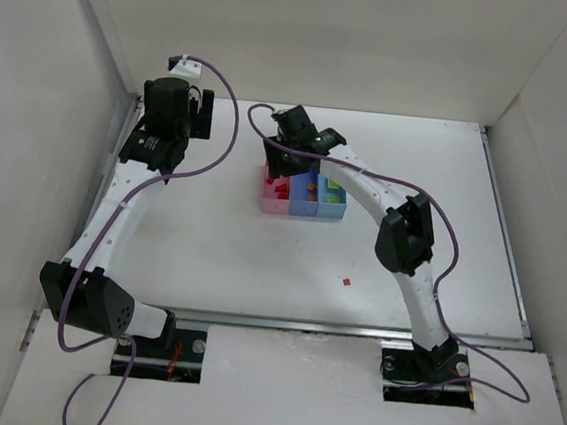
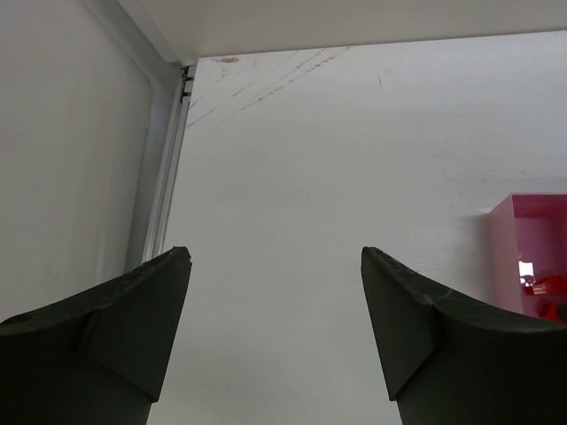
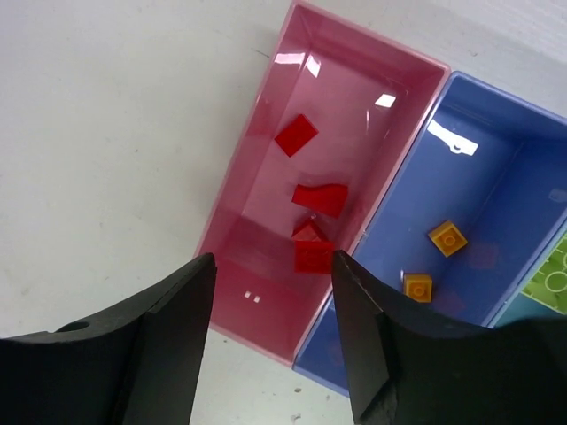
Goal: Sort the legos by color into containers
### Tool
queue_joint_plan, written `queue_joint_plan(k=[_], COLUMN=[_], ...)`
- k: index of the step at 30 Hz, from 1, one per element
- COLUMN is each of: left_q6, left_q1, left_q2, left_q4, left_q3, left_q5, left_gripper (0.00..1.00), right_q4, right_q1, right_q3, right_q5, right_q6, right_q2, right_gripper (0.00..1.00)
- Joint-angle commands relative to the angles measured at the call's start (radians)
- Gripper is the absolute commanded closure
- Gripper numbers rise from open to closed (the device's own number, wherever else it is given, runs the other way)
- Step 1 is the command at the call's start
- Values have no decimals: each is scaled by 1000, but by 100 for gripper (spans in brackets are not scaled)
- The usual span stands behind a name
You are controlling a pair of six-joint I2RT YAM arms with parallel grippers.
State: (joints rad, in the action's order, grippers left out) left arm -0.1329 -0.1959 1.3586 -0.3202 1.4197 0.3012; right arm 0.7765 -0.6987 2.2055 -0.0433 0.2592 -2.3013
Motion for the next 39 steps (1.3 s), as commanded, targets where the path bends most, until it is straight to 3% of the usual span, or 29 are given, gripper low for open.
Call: queue_joint_plan(k=[1,3,9,12,13,15,18,19,20,23,31,36,39], left_q6=[19,19,19,19,19,19,19,19,19,29,29,29,29], left_q1=[0,0,0,0,0,0,0,0,0,0,0,0,0], left_q2=[-46,-46,-46,-46,-46,-46,-46,-46,-46,-46,-46,-46,-36], left_q4=[38,29,29,29,29,29,29,29,29,29,29,29,29], left_q3=[-5,-5,-5,-5,-5,-5,-5,-5,-5,-5,-5,-5,-5], left_q5=[-16,-16,-36,-36,-36,-36,-36,-36,-45,-54,-54,-54,-54], left_gripper=[24,24,24,24,24,24,24,24,24,24,24,24,24], right_q4=[-51,-74,-23,1,1,1,1,-8,-8,15,63,-5,-37], right_q1=[-1,-1,-1,-1,-1,-11,-21,-21,-21,-21,-21,-30,-30], right_q3=[22,13,23,23,23,23,23,23,23,43,51,-15,-148], right_q5=[-1,17,8,8,8,8,8,-3,-12,-44,-3,-3,-36], right_q6=[-17,-17,-26,-35,-35,-35,-46,-46,-46,-46,-46,-37,-37], right_q2=[115,144,106,82,82,82,92,92,92,63,28,202,368], right_gripper=[39,33,33,43,51,54,43,36,22,0,2,4,4])
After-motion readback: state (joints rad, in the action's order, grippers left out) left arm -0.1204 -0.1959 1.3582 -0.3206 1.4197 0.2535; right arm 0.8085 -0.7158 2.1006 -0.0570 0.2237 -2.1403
